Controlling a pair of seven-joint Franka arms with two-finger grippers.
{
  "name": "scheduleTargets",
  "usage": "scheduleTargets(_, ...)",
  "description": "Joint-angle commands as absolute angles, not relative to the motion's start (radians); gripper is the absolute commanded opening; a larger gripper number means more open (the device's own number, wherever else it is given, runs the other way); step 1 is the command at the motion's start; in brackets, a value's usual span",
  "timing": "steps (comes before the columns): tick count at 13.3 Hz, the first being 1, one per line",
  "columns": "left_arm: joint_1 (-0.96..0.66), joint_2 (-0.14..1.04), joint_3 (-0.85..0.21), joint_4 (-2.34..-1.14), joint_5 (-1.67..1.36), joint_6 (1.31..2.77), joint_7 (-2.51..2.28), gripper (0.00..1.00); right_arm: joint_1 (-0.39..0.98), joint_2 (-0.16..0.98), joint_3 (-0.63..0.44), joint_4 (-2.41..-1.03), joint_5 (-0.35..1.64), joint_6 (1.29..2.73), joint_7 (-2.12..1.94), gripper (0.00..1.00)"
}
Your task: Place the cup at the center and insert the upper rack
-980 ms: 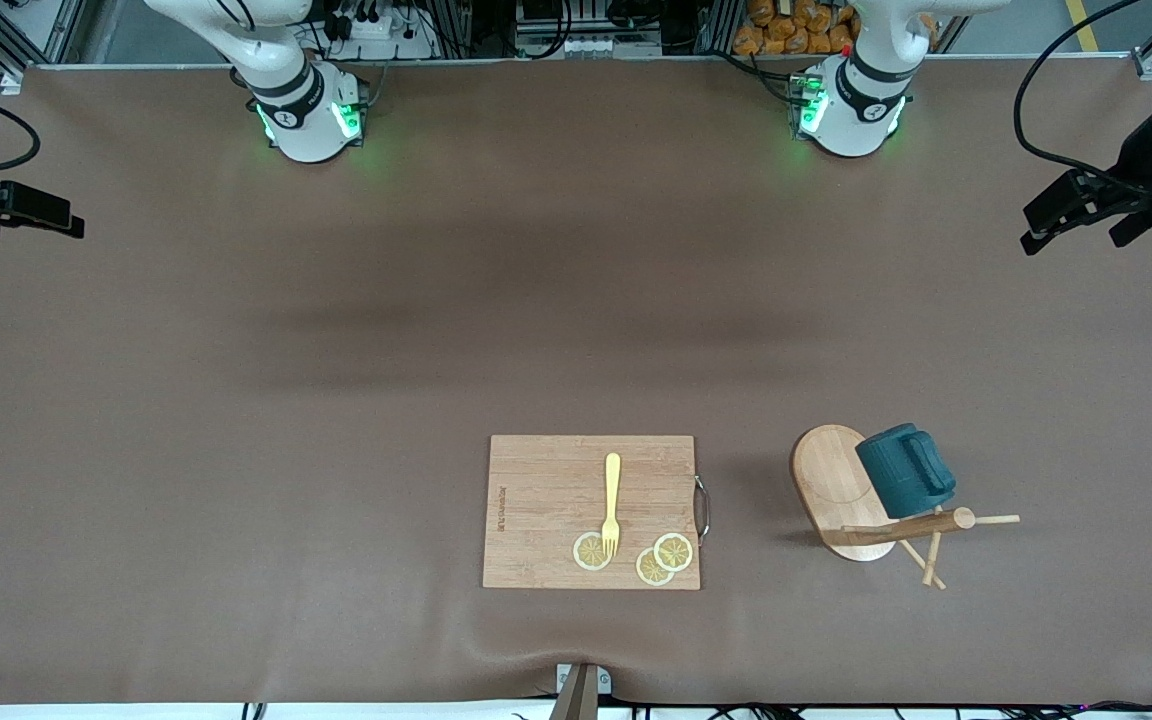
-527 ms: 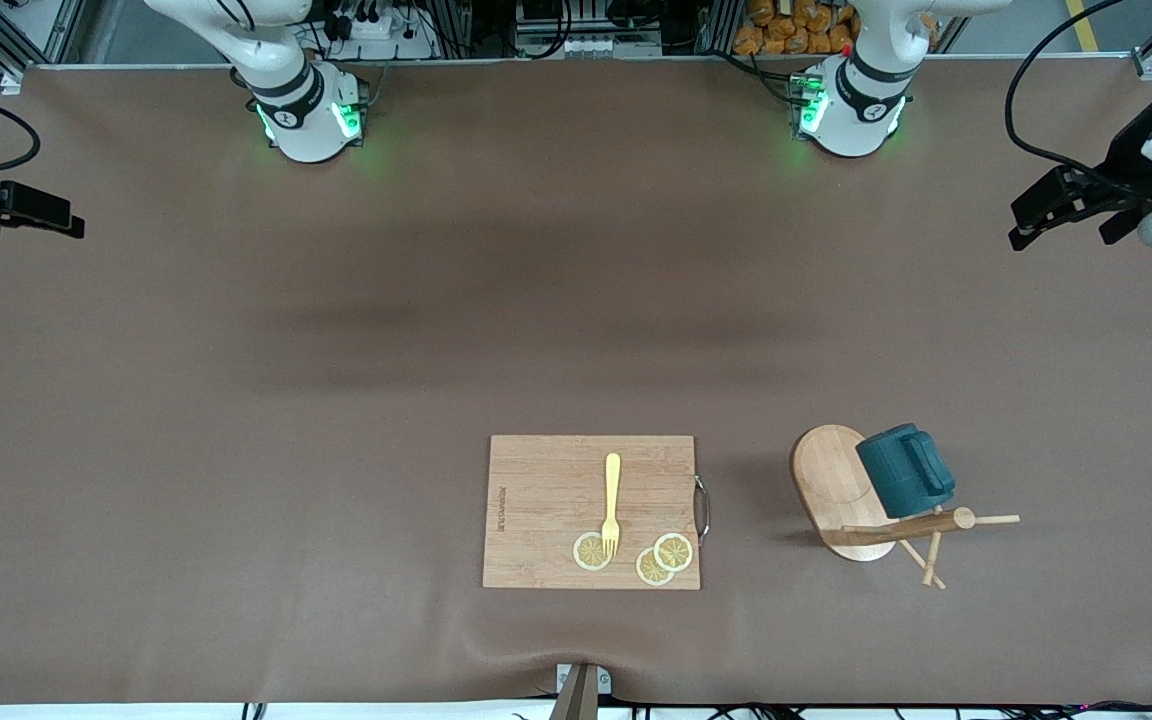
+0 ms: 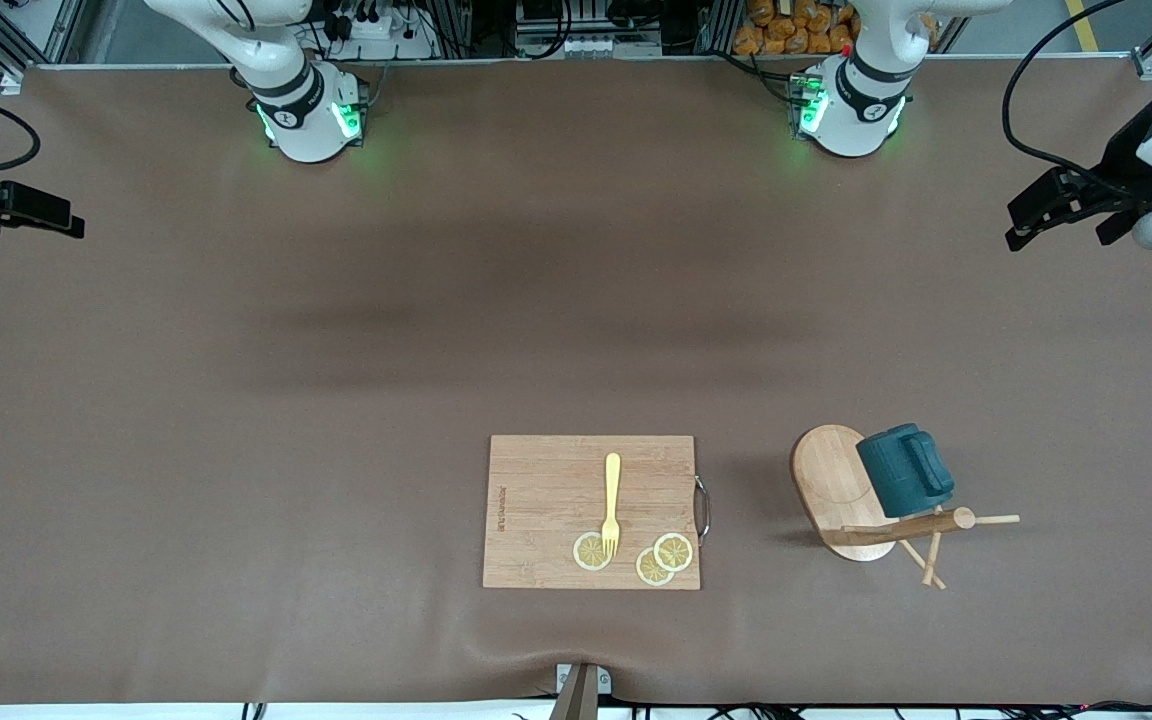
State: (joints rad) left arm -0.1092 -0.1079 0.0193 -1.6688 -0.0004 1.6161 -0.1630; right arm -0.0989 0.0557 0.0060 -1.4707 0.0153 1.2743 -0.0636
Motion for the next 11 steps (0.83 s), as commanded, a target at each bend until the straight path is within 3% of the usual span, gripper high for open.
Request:
scheduleTargets(1, -0.120, -0.114, 0.021, -1.678, 0.029, 1.660, -0.176, 1.00, -0.110, 0.054, 0.012, -1.465, 0.020, 1.270, -0.064, 1.00)
scheduleTargets(11, -0.121, -0.092, 0.021, -1.660, 0.055, 1.671, -0.147, 1.00, -0.110, 0.054, 0.014, -1.465, 0.020, 1.270, -0.064, 1.00)
